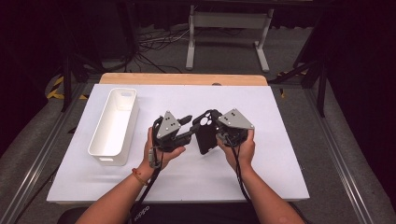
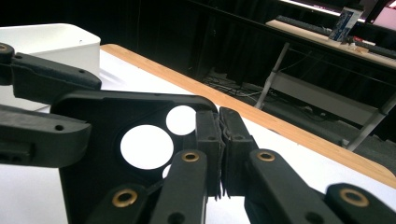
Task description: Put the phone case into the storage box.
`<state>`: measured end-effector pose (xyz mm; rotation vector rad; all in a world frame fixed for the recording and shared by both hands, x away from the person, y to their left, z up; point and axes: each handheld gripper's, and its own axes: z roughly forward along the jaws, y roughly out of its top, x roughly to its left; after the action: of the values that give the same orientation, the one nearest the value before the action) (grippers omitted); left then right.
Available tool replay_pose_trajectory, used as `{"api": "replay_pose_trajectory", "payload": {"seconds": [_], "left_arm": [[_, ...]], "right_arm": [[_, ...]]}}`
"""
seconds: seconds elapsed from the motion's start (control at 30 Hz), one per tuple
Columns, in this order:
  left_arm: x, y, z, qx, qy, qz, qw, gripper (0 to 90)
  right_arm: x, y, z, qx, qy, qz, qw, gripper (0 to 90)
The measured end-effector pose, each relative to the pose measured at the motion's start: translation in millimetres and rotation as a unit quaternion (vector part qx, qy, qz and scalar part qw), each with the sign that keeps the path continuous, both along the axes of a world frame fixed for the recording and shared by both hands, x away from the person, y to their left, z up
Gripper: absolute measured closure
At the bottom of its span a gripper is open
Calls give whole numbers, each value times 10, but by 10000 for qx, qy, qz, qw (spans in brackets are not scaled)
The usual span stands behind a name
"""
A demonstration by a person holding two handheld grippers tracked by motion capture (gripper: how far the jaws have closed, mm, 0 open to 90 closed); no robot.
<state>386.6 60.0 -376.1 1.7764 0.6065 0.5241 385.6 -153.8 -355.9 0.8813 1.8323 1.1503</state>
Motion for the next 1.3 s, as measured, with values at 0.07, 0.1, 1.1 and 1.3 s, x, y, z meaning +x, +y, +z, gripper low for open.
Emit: {"api": "replay_pose_trajectory", "payload": {"seconds": [0.07,0.1,1.1,1.3], "left_arm": [[-6,4,2,-6,7,21,10000,649],[-5,9,6,8,-32,54,10000,655],[73,227,59,181,-232,338,9990,784],[77,249,78,187,-294,348,9988,774]], "right_arm": [[-14,3,2,15,-50,-11,10000,882],[-19,5,3,13,-48,-3,10000,881],[-185,104,-6,123,-169,409,9989,860],[-199,112,9,148,-174,534,9983,855]]}}
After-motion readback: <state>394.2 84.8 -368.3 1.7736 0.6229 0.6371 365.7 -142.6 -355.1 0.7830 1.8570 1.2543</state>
